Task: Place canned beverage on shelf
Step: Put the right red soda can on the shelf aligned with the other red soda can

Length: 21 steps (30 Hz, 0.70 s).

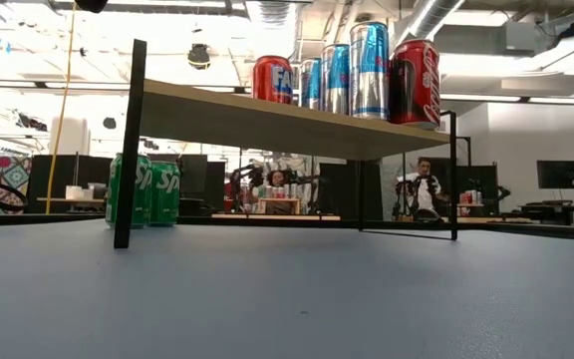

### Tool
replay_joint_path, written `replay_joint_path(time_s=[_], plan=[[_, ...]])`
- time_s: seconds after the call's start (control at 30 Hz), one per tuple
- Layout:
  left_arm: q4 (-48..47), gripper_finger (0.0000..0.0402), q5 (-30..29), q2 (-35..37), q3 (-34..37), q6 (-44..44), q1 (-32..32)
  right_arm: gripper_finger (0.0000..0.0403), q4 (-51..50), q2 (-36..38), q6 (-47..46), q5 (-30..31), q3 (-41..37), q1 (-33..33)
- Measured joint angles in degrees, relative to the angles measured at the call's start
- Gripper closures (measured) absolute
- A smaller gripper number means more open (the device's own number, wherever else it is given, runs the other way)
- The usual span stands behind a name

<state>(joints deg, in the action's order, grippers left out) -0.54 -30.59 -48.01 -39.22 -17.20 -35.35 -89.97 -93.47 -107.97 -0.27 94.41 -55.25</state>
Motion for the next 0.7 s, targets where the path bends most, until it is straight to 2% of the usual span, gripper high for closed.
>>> replay_joint_path(time_s=[0.13,0.27,0.37,0.57,0.7], plan=[[0.07,0.0099,-0.05,0.00,0.00,1.58,0.00,0.0111,0.03,-0.28,-9.45,-2.02,-0.82,-2.06],[0.05,0.0099,-0.07,0.00,0.00,1.91,0.00,0.0111,0.02,-0.33,-13.33,-7.35,-2.60,-3.73],[0.03,0.0099,-0.05,0.00,0.00,1.93,0.00,0.0111,0.30,-0.35,-15.33,-7.99,-3.64,-5.28],[0.01,0.0099,-0.04,0.00,0.00,1.95,0.00,0.0111,2.66,-0.33,-15.61,0.59,-3.63,-6.30],[0.03,0.0099,-0.02,0.00,0.00,1.95,0.00,0.0111,2.01,-0.46,-15.62,0.76,-3.69,-6.92]])
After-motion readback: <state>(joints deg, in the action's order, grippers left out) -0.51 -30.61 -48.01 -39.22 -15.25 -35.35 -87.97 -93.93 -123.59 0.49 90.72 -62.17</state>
